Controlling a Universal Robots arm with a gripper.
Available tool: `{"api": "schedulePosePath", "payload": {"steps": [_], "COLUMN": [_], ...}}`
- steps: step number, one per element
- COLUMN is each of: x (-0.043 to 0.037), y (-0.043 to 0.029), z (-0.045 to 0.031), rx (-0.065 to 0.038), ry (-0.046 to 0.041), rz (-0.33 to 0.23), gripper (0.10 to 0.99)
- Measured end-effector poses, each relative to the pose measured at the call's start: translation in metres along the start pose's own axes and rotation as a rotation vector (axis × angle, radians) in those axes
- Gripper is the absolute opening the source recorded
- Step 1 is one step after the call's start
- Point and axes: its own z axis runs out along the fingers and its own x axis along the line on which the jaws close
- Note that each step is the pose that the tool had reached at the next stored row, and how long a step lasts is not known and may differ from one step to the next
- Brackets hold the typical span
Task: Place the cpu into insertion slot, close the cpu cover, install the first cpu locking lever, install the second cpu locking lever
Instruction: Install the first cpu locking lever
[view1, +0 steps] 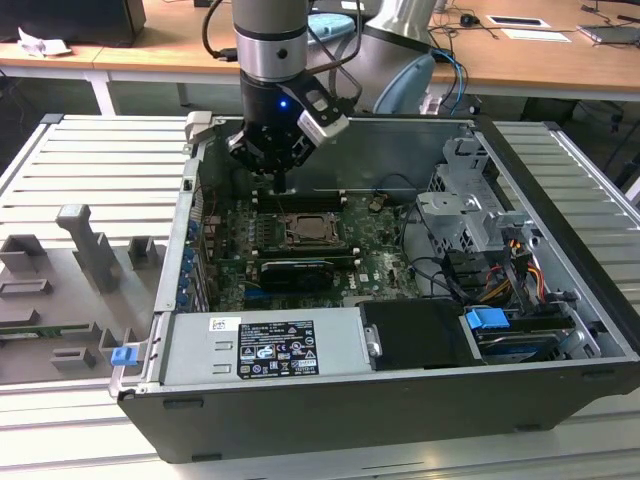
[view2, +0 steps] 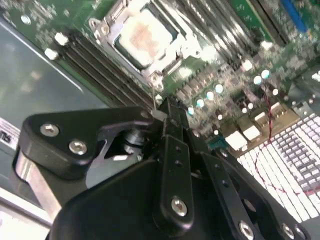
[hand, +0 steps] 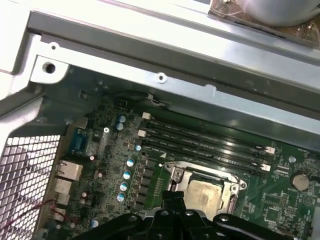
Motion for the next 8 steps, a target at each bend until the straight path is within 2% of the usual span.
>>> {"api": "schedulePosePath", "payload": {"steps": [2, 8], "x": [0.0066, 0.0143], "y": [0.0022, 0.0049], "z": [0.0004, 0.0029], "rx": [0.0, 0.002], "ry": [-0.0003, -0.0013], "rz": [0.001, 0.033], "gripper": [0.106, 0.106]}}
